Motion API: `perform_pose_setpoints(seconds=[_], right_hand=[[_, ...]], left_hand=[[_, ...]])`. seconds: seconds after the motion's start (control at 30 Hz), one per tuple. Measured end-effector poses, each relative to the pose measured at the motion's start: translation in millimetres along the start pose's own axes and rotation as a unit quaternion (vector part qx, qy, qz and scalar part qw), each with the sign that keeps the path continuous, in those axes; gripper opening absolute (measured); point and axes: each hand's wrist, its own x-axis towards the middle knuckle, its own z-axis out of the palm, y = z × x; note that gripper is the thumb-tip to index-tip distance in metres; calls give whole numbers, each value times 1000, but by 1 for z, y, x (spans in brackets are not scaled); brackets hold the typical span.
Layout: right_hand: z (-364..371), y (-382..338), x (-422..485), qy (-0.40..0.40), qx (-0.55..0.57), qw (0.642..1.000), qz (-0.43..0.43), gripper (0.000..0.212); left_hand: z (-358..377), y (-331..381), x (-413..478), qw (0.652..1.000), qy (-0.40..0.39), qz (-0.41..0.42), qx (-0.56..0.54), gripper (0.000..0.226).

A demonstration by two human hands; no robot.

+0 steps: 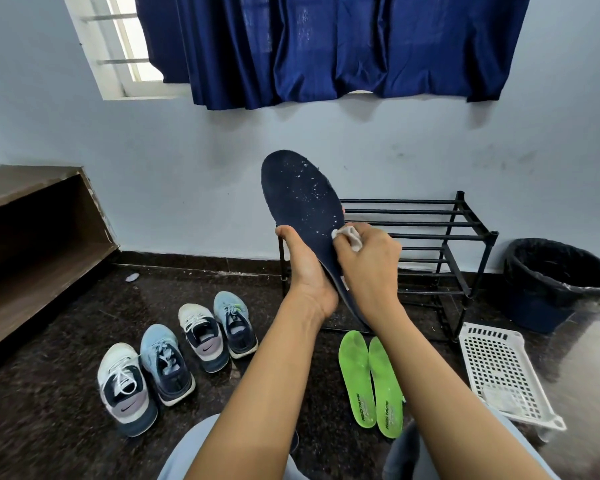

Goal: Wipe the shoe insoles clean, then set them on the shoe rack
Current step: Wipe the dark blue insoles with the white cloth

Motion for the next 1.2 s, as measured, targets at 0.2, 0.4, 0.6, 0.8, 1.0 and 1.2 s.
perform_pose_setpoints(seconds=[0.2, 0.4, 0.6, 0.8, 1.0, 1.2], right_hand=[[5, -4, -12, -56, -4, 997, -48, 25], [2, 1, -7, -52, -42, 995, -68, 21], [0, 8, 4, -34, -32, 997, -67, 21], [3, 1, -10, -83, -38, 991, -96, 16], [-3, 6, -4, -56, -45, 995, -71, 14], [-7, 4, 6, -53, -36, 996, -58, 15]], left_hand=[[-5, 3, 1, 1000, 20, 0, -19, 97], [-6, 0, 4, 999, 30, -11, 6, 90], [-5, -6, 4, 1000, 8, -11, 20, 93], [-8, -3, 9, 999, 33, -14, 14, 90], [-3, -13, 9, 999, 8, -29, 24, 96], [-3, -15, 9, 998, -16, -44, 34, 93]])
